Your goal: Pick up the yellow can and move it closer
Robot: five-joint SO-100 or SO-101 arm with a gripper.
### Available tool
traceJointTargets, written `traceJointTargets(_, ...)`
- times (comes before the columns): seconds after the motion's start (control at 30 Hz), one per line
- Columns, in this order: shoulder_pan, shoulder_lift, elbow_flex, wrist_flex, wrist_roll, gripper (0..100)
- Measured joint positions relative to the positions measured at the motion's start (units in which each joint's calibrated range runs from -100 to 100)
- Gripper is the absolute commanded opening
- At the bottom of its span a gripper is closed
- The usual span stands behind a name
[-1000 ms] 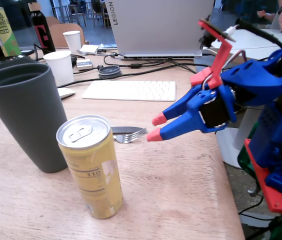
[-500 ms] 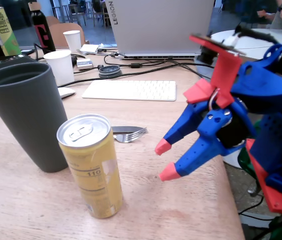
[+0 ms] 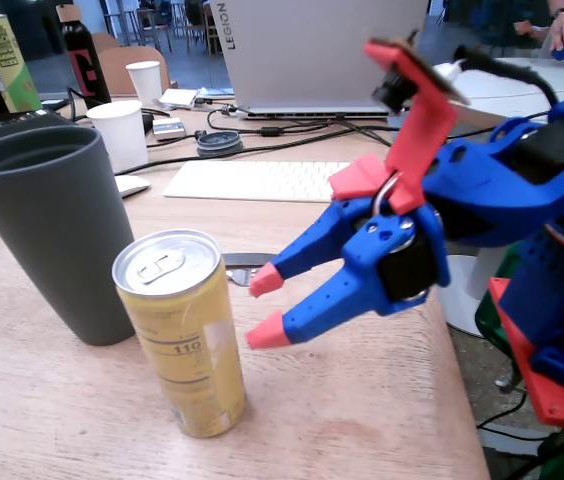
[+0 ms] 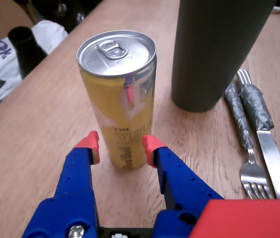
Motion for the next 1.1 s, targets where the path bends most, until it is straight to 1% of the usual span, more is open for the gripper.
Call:
traceJointTargets(0.07, 0.1, 8.5, 0.0, -7.4, 0.0, 20)
traceJointTargets(0.17, 0.1, 15.0, 0.0, -16.1, 0.0, 20)
traceJointTargets(0.3, 1.1, 20.8, 0.0, -22.2, 0.0, 20)
traceJointTargets(0.4, 7.0, 24.5, 2.4, -27.4, 0.7, 20)
traceJointTargets(0.43, 7.9, 24.6, 3.4, -29.4, 1.7, 20)
traceJointTargets(0.5, 6.9, 24.6, 4.4, -32.5, 2.5, 21)
traceJointTargets(0.53, 6.6, 24.6, 4.8, -32.9, 2.7, 24)
traceJointTargets(0.6, 4.3, 24.7, 5.1, -32.9, 3.5, 31)
traceJointTargets(0.7, 3.9, 24.8, 5.3, -32.9, 4.1, 43)
traceJointTargets(0.8, 4.4, 24.8, 5.3, -32.9, 4.1, 51)
traceJointTargets(0.97, 5.4, 25.1, 5.3, -32.9, 4.1, 52)
traceJointTargets(1.1, 5.5, 29.1, 2.6, -32.9, 4.1, 52)
